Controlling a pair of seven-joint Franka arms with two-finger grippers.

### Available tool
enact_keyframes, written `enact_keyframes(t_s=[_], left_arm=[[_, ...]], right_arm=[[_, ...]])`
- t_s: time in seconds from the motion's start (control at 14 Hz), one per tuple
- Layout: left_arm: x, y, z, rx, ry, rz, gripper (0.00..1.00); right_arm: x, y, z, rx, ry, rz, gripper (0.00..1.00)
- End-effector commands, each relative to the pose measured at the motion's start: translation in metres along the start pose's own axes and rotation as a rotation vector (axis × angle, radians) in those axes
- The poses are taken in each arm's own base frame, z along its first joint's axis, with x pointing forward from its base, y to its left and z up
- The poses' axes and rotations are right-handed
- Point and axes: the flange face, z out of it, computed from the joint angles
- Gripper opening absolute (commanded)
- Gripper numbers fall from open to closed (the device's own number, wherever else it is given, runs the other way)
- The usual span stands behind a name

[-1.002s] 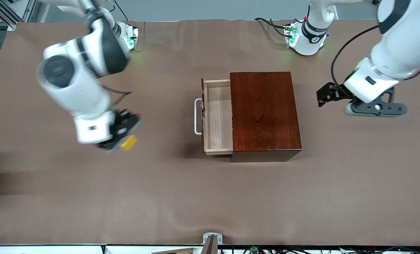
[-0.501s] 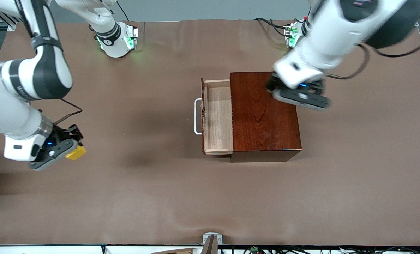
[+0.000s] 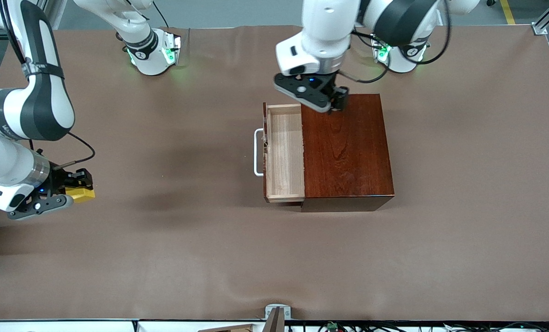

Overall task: Open drawer, take yellow block, close drawer
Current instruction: 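Carry the block away with the right gripper while the left gripper reaches the drawer, then set the block on the table with the right gripper while the left gripper aligns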

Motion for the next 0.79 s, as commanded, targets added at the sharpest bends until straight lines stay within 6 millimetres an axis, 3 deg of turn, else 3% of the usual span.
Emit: enact_keyframes(t_s=[0.0, 0.29, 0.57, 0.72], left_arm=[[0.020, 0.034, 0.010, -0.002, 0.025, 0.227, 1.00], [0.066, 0.085, 0.048, -0.060, 0.162, 0.335, 1.00], [0.101, 0.087, 0.094, -0.066, 0.308, 0.515, 1.00], [0.109, 0.081, 0.121, -0.046, 0.306, 0.657, 1.00]], right_arm=[[-0.009, 0.010, 0.018, 0.020, -0.019, 0.136, 0.00], [-0.006, 0.026, 0.052, 0.016, 0.021, 0.231, 0.00], [-0.005, 0.054, 0.102, 0.039, 0.032, 0.349, 0.00], [0.002, 0.054, 0.122, 0.054, 0.054, 0.364, 0.00]])
